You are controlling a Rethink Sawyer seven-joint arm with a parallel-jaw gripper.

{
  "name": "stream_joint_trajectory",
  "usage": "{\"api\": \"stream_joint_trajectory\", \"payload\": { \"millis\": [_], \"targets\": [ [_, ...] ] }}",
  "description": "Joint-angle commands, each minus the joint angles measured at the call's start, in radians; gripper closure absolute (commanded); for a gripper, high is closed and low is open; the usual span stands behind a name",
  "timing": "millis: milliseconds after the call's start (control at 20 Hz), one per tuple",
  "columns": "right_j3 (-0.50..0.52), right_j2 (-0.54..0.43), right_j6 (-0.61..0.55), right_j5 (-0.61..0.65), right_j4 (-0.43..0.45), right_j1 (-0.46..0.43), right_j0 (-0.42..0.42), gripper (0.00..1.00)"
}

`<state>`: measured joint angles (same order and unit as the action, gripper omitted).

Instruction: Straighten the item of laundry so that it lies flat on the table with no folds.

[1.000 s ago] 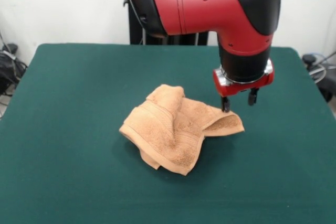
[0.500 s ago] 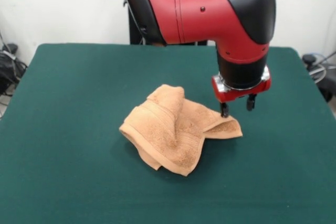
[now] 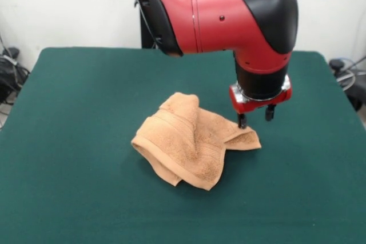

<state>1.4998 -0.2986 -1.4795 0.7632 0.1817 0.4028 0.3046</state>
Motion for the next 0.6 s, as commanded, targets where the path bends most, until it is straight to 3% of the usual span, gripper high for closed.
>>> {"api": "stream_joint_trajectory", "payload": {
  "millis": [50,600],
  "targets": [
    [0.0,-0.015,-0.018,-0.031,0.061,-0.039,-0.01,0.0],
    [0.031,-0.009,-0.042,-0.074,0.065,-0.037,-0.012,0.0]
  ]
}}
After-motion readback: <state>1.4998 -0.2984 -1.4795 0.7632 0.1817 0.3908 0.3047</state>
